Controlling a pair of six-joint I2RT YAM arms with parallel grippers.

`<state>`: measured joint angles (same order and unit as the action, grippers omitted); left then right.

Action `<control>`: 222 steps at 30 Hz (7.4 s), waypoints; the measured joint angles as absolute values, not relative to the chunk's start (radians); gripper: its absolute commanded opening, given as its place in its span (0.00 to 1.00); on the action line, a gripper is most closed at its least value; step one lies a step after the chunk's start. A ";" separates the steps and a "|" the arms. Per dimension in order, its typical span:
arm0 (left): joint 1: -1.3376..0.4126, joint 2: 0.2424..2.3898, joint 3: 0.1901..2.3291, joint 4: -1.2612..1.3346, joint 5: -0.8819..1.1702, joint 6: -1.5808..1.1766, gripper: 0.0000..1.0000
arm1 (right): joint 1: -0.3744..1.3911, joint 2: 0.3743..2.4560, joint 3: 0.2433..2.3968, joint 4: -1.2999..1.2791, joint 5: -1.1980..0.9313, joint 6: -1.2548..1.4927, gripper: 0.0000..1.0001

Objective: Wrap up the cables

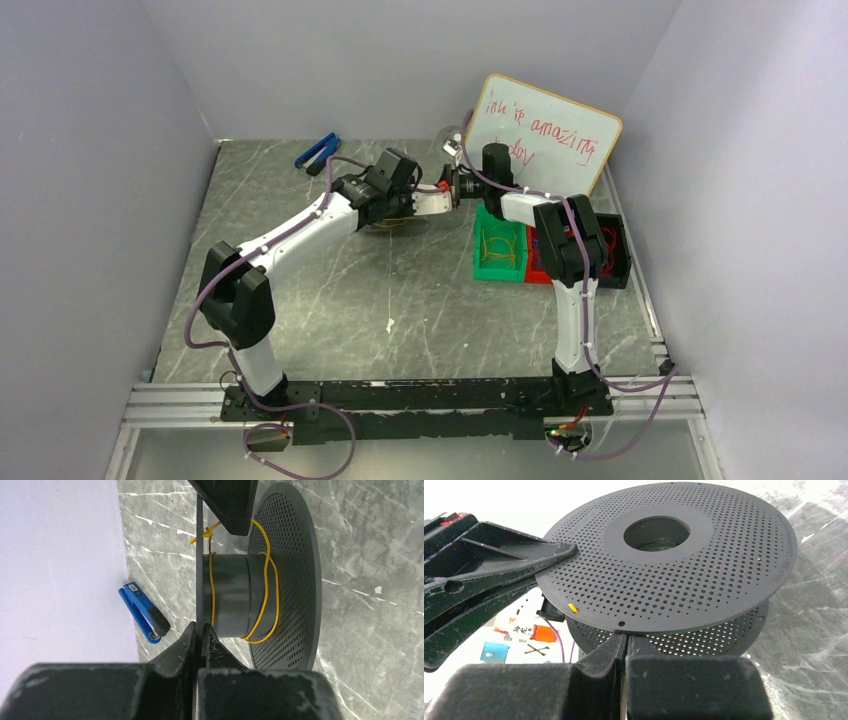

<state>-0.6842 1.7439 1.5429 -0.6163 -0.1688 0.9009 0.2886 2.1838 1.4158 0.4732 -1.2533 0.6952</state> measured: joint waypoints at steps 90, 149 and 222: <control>-0.184 1.869 1.558 -0.230 0.152 -0.095 0.02 | 0.836 2.429 1.945 -0.357 -0.165 -1.512 0.45; -0.203 1.771 1.348 -0.167 0.170 0.041 0.03 | 0.745 2.374 2.096 -0.665 -0.283 -1.443 0.28; -0.207 1.493 1.625 -0.519 0.574 -0.219 0.03 | 0.839 1.913 1.295 -0.185 0.321 -1.927 0.55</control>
